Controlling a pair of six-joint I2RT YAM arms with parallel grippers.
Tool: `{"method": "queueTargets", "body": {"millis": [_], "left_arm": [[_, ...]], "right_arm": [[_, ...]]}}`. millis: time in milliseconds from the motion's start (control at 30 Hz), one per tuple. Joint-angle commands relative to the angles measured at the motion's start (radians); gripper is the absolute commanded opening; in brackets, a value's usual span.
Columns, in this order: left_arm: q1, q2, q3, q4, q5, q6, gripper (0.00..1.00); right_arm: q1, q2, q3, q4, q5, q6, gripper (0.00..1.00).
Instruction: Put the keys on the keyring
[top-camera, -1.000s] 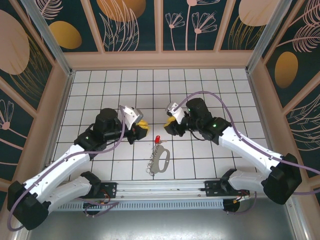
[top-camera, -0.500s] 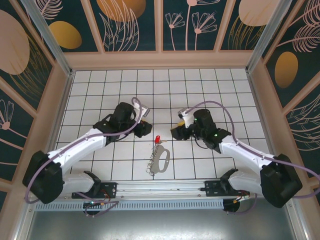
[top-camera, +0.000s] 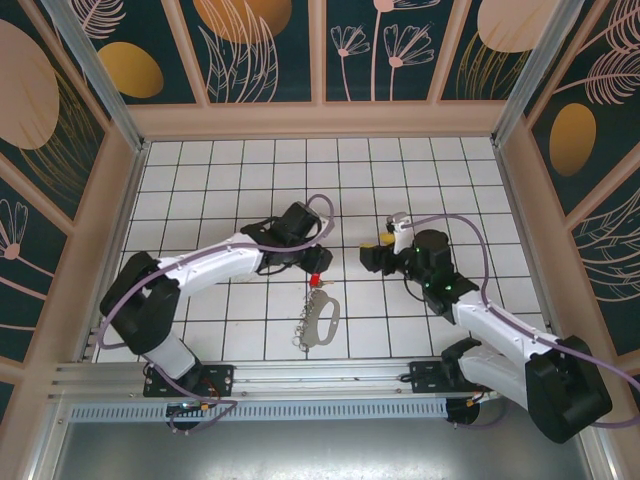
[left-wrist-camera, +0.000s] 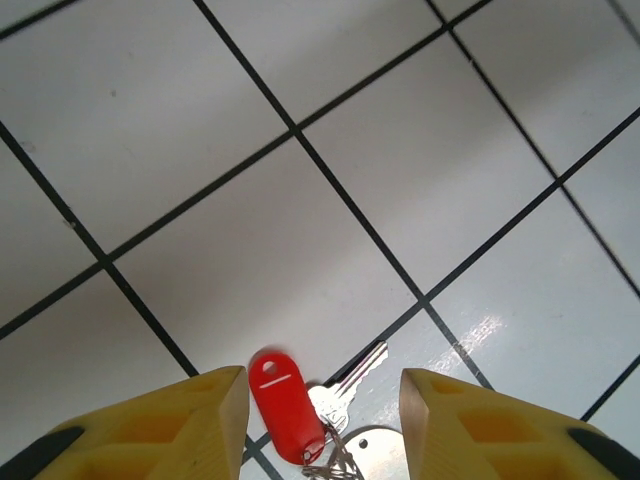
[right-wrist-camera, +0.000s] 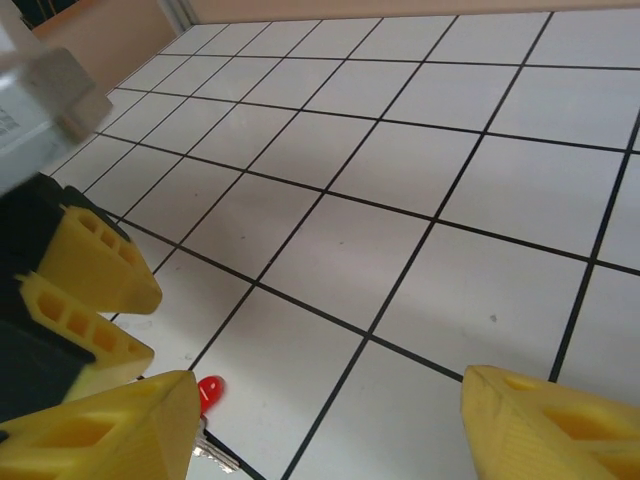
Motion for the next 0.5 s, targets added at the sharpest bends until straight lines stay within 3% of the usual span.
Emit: {"method": "queueTargets", "body": {"millis": [0, 300, 467], "left_arm": [[-0.023, 0.045, 0.047, -0.099, -0.068, -0.042, 0.43], [-0.073, 0.164, 0.118, -0.180, -0.098, -0.079, 0.40], [-0.074, 0.194, 0.144, -0.215, -0.105, -0.080, 0.31]], "right_arm": [[-0.017, -0.029, -0.031, 0.096, 0.023, 0.020, 0.69], [-0.053, -0.049, -0.060, 0.115, -0.009, 0.002, 0.70], [-0.069, -0.052, -0.068, 0.123, -0.027, -0.008, 0.70]]}}
